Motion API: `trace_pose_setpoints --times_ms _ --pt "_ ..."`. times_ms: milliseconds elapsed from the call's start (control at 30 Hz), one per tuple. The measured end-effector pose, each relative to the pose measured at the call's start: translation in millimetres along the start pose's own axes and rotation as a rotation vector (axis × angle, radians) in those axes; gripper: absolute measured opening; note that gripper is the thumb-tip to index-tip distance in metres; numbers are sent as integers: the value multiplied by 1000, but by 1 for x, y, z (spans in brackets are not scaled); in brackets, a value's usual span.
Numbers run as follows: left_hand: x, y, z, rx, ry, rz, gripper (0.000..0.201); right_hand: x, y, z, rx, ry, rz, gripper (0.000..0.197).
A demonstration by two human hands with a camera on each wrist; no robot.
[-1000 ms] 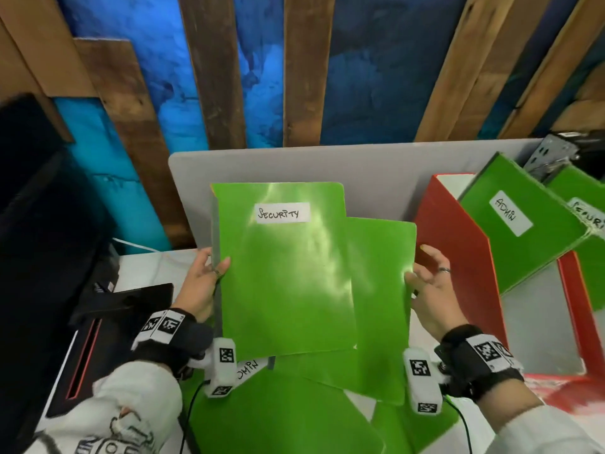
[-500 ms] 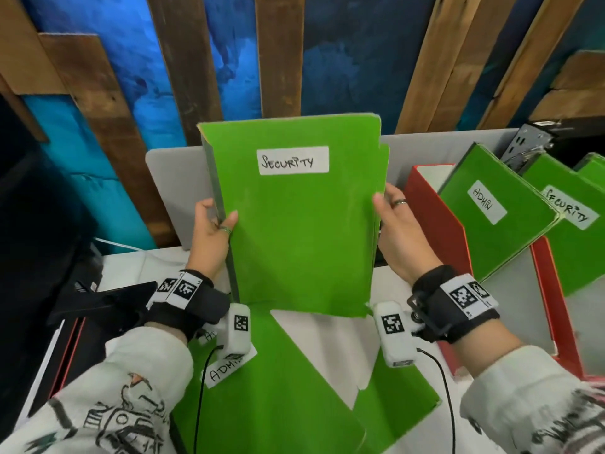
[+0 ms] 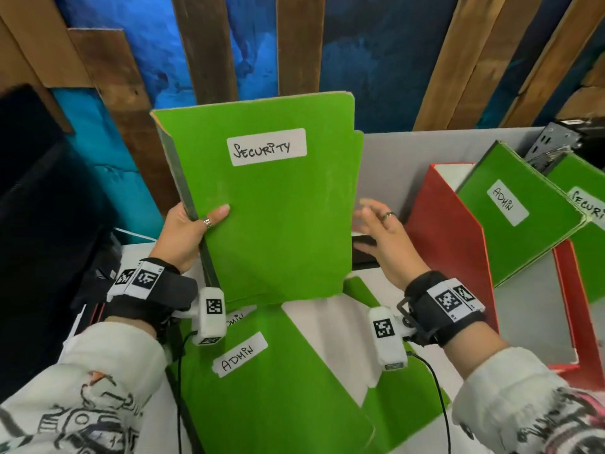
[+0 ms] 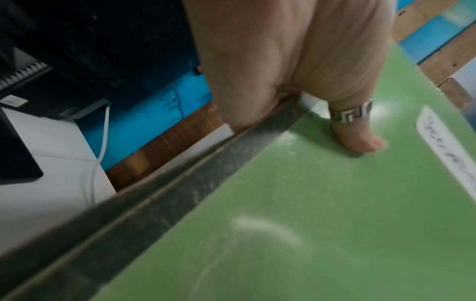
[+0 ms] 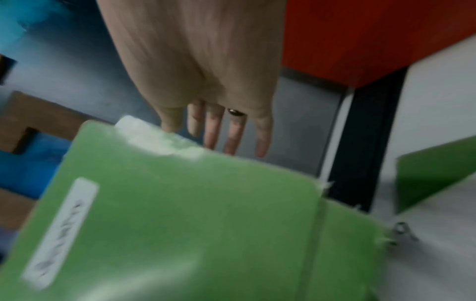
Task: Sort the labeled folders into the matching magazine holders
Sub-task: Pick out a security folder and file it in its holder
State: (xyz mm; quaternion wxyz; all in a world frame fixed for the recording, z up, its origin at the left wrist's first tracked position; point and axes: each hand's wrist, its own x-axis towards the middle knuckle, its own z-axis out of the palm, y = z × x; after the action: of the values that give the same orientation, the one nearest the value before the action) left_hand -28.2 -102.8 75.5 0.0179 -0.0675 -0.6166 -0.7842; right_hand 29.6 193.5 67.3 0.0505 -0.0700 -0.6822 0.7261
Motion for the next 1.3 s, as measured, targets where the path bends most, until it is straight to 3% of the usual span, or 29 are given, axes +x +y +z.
trace_pose_setpoints --times_ms 100,167,233,300,333,433,500,533,600,733,900,1133,1300 --pt "2 3 -9 0 97 56 27 -2 40 -21 -198 101 320 3" --pt "3 5 -15 -10 156 80 25 -7 80 -42 -344 102 537 3" --pt "4 6 -19 -12 195 94 23 -9 131 -70 -606 75 677 27" --pt "5 5 -22 -4 223 94 22 -13 167 -89 -726 121 765 83" --pt "5 4 -23 1 235 93 21 -17 179 -93 -699 179 790 94" --pt "7 1 -24 2 266 88 19 -26 205 -100 -461 333 833 101" --pt "9 -2 -22 -4 283 82 17 -36 197 -90 -312 408 778 98" --pt "9 -3 -21 -6 286 81 16 -37 201 -89 -247 448 693 92" --pt "11 -5 -20 1 291 77 15 -50 162 -60 -128 488 515 77" --pt "14 -9 -19 15 286 52 16 -54 145 -34 -238 210 331 61" --pt "17 -15 -14 30 270 35 15 -61 125 -8 -432 -82 127 56" --pt "20 -17 -4 15 247 35 16 -62 124 22 -514 -285 91 58" --pt "21 -21 -4 29 233 28 16 -59 141 18 -569 -352 217 50"
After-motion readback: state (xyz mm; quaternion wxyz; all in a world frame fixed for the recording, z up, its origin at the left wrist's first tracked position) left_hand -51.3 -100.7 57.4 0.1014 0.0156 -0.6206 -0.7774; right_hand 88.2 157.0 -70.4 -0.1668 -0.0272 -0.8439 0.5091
